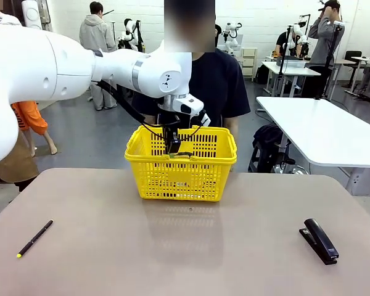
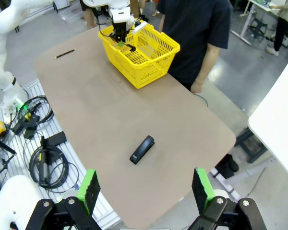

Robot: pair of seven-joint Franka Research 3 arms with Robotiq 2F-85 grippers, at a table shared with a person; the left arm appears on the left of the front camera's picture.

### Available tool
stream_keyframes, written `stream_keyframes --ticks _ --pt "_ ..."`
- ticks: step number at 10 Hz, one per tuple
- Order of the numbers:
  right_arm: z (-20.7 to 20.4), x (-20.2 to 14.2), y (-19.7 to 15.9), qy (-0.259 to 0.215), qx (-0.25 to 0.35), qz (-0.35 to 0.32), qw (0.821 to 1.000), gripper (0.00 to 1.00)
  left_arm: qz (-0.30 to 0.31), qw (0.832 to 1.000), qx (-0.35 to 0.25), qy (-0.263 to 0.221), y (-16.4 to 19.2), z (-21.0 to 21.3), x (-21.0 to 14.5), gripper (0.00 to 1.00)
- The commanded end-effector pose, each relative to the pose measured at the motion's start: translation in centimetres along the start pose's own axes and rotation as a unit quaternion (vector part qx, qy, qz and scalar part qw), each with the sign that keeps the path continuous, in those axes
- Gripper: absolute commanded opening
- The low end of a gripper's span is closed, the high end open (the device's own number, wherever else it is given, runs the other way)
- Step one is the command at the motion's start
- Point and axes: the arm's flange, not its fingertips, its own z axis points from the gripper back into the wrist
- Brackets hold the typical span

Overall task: Place the items the person wants into the basket.
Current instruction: Pick up the item the person points to and place it in the Market Basket.

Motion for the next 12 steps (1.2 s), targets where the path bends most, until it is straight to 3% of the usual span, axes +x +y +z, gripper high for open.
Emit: stream_keyframes --ticks 1,6,7,8,9,12 --pt "0.0 0.1 0.0 -0.005 0.007 0.001 1.0 1.0 -0.014 1.0 -0.012 -0.011 1.1 -0.8 0.7 0.26" --pt "0.0 0.1 0.0 -0.005 0.007 0.001 1.0 1.0 -0.021 1.0 -0.017 0.0 1.3 -1.9 1.6 0.28" --pt "0.0 0.1 0.0 -0.005 0.007 0.001 1.0 1.0 -0.023 1.0 -0.015 -0.001 1.2 -1.8 1.6 0.45" --pt "0.0 0.1 0.0 -0.005 0.007 0.001 1.0 1.0 -0.025 1.0 -0.014 -0.001 1.1 -1.8 1.5 0.84" --pt "0.0 0.1 0.0 -0.005 0.007 0.001 1.0 1.0 -0.026 1.0 -0.014 -0.001 1.1 -1.8 1.5 1.0" --pt "0.0 0.1 0.0 -0.005 0.007 0.001 1.0 1.0 -0.027 1.0 -0.013 -0.002 1.0 -1.6 1.4 1.0"
